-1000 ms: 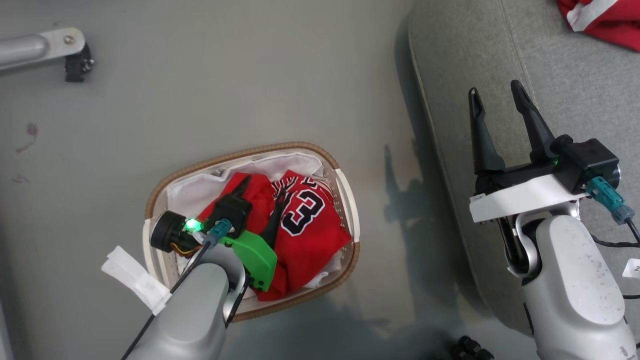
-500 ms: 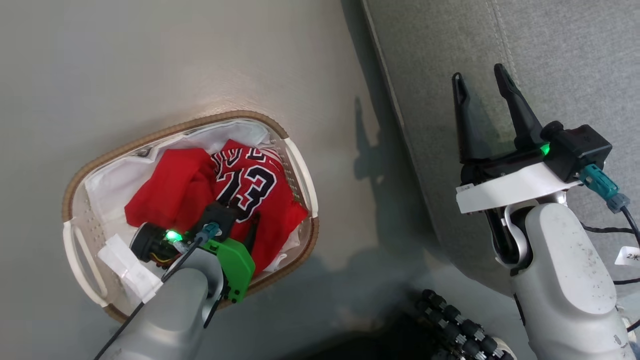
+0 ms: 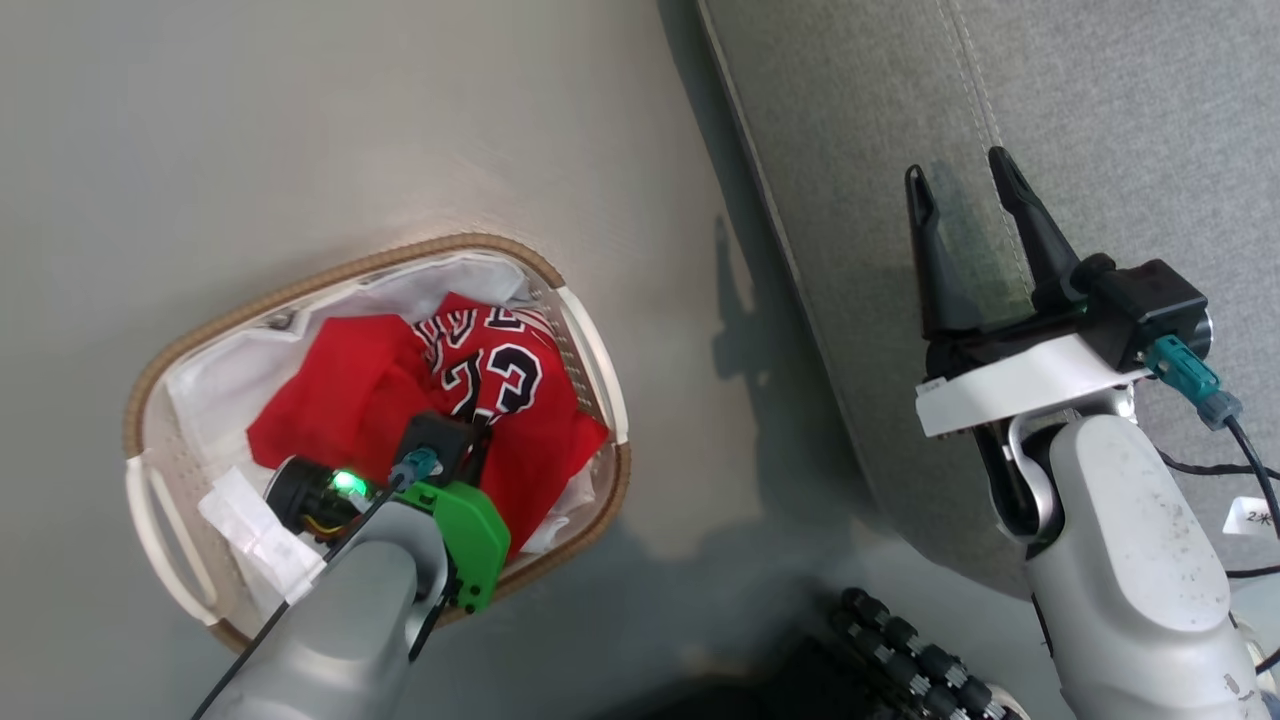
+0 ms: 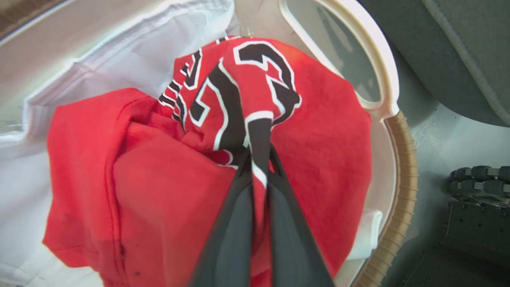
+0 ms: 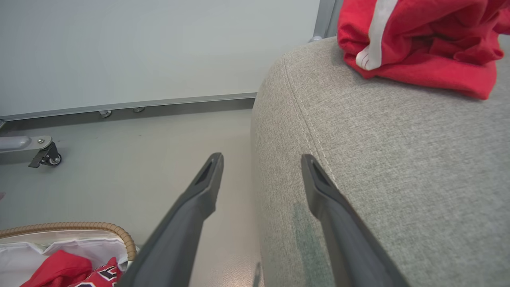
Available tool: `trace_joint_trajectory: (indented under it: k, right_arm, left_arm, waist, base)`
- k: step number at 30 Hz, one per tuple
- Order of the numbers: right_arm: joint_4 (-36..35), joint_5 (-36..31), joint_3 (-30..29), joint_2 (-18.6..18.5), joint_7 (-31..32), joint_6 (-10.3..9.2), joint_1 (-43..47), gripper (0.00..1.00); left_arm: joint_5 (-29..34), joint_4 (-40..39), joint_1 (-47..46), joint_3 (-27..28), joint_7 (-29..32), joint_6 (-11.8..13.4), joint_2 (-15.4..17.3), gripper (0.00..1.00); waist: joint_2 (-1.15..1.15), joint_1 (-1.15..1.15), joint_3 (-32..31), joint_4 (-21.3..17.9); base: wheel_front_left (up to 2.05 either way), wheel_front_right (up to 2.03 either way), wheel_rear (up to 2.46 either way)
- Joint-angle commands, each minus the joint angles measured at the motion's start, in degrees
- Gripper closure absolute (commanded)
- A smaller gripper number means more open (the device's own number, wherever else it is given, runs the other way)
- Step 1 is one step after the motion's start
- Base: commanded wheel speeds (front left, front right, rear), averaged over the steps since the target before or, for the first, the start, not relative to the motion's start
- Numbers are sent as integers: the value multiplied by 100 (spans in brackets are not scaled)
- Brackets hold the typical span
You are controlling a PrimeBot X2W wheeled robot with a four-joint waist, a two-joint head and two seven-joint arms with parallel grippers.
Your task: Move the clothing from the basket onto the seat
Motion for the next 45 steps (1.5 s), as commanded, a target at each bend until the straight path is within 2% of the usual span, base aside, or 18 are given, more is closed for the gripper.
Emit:
trace_joint_trajectory:
  k: [1, 6, 15, 19, 26, 32, 45]
  right_arm:
    - [50, -79, -36, -20, -11, -6, 99, 0]
    - [193, -293, -138, -22, -11, -6, 249, 0]
    - [466, -589, -272, -23, -11, -6, 769, 0]
    - [606, -697, -247, -23, -11, -6, 1098, 0]
    - [755, -762, -135, -22, -11, -6, 1426, 0]
    - [802, -790, 18, -21, -11, -6, 1472, 0]
    - [835, -680, 711, -18, -11, -6, 1006, 0]
  left_arm:
    - [-37, -134, 8, 18, -52, -1, 2, 100]
    - [-10, -894, 236, 275, -42, 1, 147, 100]
    - [516, -2399, 712, 774, -43, 17, 420, 100]
    - [843, -3071, 805, 896, -43, 11, 646, 100]
    - [1038, -3656, 434, 597, -44, 2, 997, 100]
    - [974, -3710, -200, 78, -44, 2, 1206, 100]
    - [708, -3935, -1208, -390, -36, 2, 1067, 100]
  waist:
    - [0, -1, -350, 276]
    - [0, -1, -947, 582]
    - [0, -1, -2320, 1041]
    - [0, -1, -2969, 1175]
    - [0, -1, -3710, 1270]
    - [0, -1, -4035, 1340]
    - [0, -1, -4276, 1466]
  base:
    - [0, 0, 0]
    - [0, 0, 0]
    - [0, 0, 0]
    - [0, 0, 0]
    - [0, 0, 0]
    - [0, 0, 0]
    - [0, 0, 0]
